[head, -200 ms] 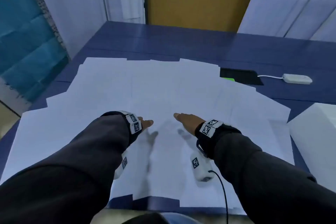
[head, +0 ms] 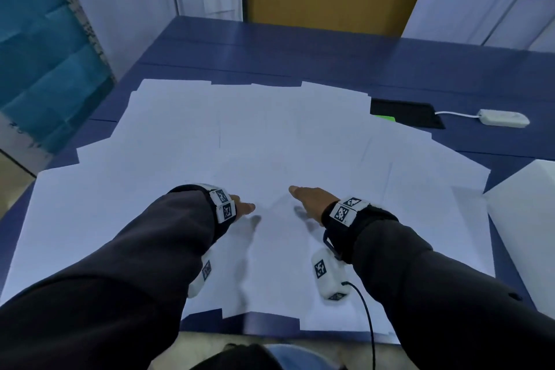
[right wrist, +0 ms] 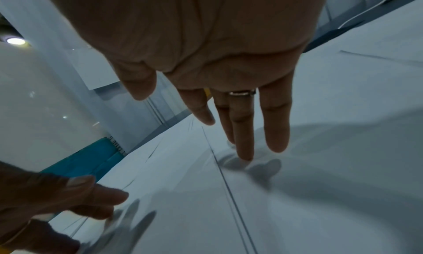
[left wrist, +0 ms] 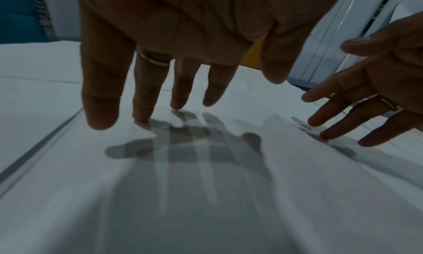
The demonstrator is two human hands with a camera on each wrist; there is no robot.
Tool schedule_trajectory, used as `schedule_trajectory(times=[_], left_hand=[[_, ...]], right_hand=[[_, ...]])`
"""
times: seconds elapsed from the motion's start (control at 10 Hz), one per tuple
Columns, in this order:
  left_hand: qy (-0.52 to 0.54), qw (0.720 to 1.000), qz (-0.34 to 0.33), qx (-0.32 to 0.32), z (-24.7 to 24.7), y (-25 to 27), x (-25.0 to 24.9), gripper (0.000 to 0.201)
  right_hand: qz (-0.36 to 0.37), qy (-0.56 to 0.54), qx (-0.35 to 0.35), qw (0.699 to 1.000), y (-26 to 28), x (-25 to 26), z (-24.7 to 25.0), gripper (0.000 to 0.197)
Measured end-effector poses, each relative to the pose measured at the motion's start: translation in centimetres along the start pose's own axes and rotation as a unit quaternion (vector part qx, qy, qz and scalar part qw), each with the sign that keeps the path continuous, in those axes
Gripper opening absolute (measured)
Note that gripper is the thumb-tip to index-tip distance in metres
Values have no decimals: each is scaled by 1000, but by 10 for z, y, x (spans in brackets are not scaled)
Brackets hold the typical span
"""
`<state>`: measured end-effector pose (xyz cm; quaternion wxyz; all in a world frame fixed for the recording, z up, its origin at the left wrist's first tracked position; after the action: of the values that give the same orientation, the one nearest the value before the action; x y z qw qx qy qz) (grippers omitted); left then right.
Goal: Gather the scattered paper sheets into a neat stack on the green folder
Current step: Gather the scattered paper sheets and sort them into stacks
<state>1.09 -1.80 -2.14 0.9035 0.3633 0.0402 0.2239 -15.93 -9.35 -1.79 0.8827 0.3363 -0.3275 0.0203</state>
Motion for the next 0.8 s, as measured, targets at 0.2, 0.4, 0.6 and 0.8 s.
schedule_trajectory(times=[0.2, 0.4, 0.6, 0.8], left_hand=[[-63, 998, -20, 5, -13, -12, -4, 53], [-50, 999, -4, 2, -23, -16, 1, 58], [-25, 1000, -1, -5, -28, -17, 0, 61], [-26, 1000, -10, -7, -24, -9, 7, 53]], right_hand=[[-36, -112, 5, 993, -12, -11, -1, 46], [-71, -211, 8, 975, -15, -21, -3, 25], [-105, -268, 31, 957, -17, -23, -8, 23], [-102, -266, 8, 959, -19, -18, -12, 17]])
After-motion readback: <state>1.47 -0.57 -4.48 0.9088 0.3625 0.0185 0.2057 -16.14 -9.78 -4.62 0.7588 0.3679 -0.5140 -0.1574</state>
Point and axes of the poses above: each hand's wrist, its own y-axis away from the middle knuckle, its own z-axis out of the back of the hand, x = y × z, the point moved 3 cm from there along -y, towards the middle knuckle, and after that the axes turned 3 degrees about -x, right-handed, at the moved point
